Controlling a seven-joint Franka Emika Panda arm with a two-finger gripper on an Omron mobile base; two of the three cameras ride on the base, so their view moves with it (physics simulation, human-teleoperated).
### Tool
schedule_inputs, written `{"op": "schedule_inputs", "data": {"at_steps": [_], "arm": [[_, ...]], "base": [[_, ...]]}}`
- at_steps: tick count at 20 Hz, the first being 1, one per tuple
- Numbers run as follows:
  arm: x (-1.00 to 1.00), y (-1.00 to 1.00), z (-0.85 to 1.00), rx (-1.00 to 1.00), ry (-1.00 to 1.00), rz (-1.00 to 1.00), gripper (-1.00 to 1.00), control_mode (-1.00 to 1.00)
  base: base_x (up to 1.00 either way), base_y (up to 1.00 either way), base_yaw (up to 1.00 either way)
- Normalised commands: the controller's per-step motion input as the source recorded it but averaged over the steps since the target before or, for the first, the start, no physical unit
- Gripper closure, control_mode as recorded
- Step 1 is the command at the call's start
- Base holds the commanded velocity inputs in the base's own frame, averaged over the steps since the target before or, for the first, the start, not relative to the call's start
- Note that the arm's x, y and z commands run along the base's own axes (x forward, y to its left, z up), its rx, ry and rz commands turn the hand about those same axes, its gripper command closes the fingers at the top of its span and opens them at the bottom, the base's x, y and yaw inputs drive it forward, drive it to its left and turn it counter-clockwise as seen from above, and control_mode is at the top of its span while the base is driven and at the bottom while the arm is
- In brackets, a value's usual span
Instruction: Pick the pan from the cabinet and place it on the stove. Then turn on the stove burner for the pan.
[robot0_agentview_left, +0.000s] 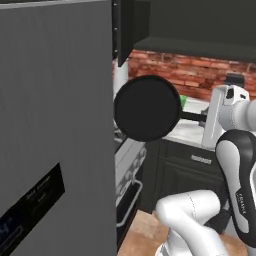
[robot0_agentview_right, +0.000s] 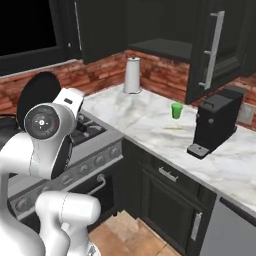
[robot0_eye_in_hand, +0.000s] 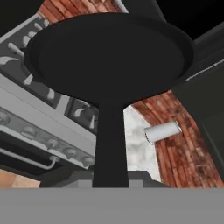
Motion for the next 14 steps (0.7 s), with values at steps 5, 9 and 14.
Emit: {"op": "schedule_inputs", "data": {"at_steps": [5, 9, 14], "arm": [[0.00, 0.00, 0.00, 0.00, 0.00, 0.00, 1.00, 1.00], [0.00, 0.00, 0.00, 0.00, 0.00, 0.00, 1.00, 1.00], [0.00, 0.00, 0.00, 0.00, 0.00, 0.00, 1.00, 1.00]], "base": [[0.00, -0.14, 0.26], [0.00, -0.34, 0.25], [0.00, -0.32, 0.25]]}}
